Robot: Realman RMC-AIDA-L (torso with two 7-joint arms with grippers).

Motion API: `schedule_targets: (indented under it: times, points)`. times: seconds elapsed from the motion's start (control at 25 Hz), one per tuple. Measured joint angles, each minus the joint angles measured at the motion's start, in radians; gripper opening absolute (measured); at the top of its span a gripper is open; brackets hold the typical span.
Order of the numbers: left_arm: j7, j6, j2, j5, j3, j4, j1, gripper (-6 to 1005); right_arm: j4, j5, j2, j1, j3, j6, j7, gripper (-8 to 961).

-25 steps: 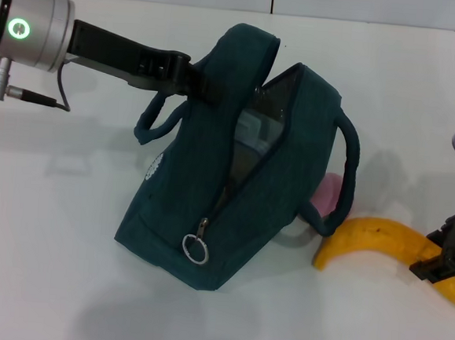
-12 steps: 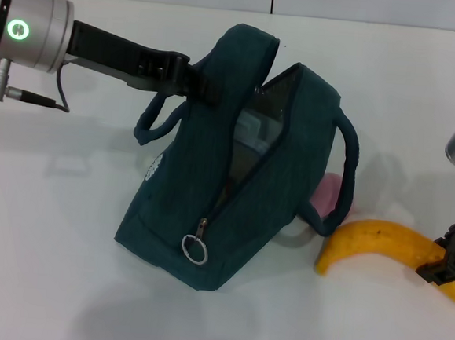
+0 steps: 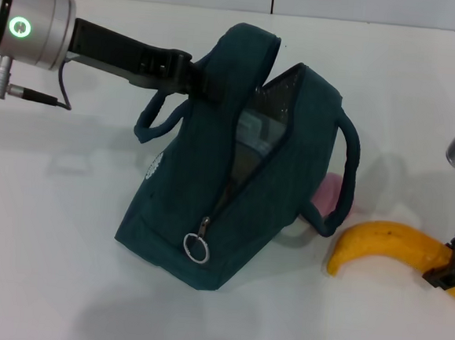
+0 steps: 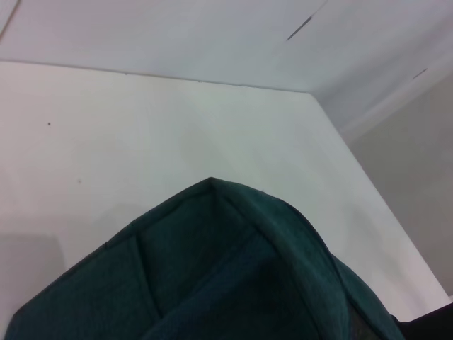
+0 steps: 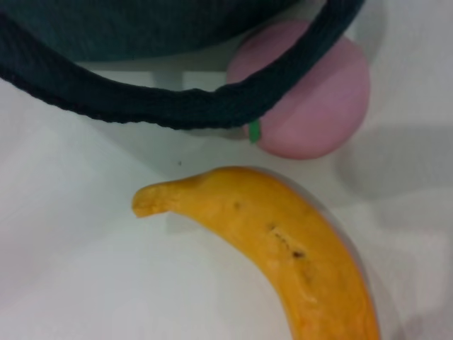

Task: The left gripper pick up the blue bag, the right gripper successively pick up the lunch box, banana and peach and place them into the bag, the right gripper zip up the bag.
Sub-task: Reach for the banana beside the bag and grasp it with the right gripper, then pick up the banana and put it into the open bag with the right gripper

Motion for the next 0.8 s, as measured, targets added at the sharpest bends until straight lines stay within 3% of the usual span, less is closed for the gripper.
schedule_targets:
  times: [0.2, 0.52, 0.8]
  points:
    - [0.000, 0.000, 0.002, -0.006, 0.000, 0.000, 0.001, 56, -0.008, -0.005, -0.004, -0.001, 0.031, -0.015, -0.005, 425]
    - [0.000, 0.001, 0.003, -0.007, 0.000, 0.001, 0.001, 56, -0.082, -0.016, -0.009, -0.038, 0.232, -0.065, -0.053, 426]
    - [-0.010, 0.003, 0.003, -0.009, 0.000, 0.006, 0.007, 56, -0.180, -0.127, -0.009, -0.085, 0.315, 0.009, -0.081, 427]
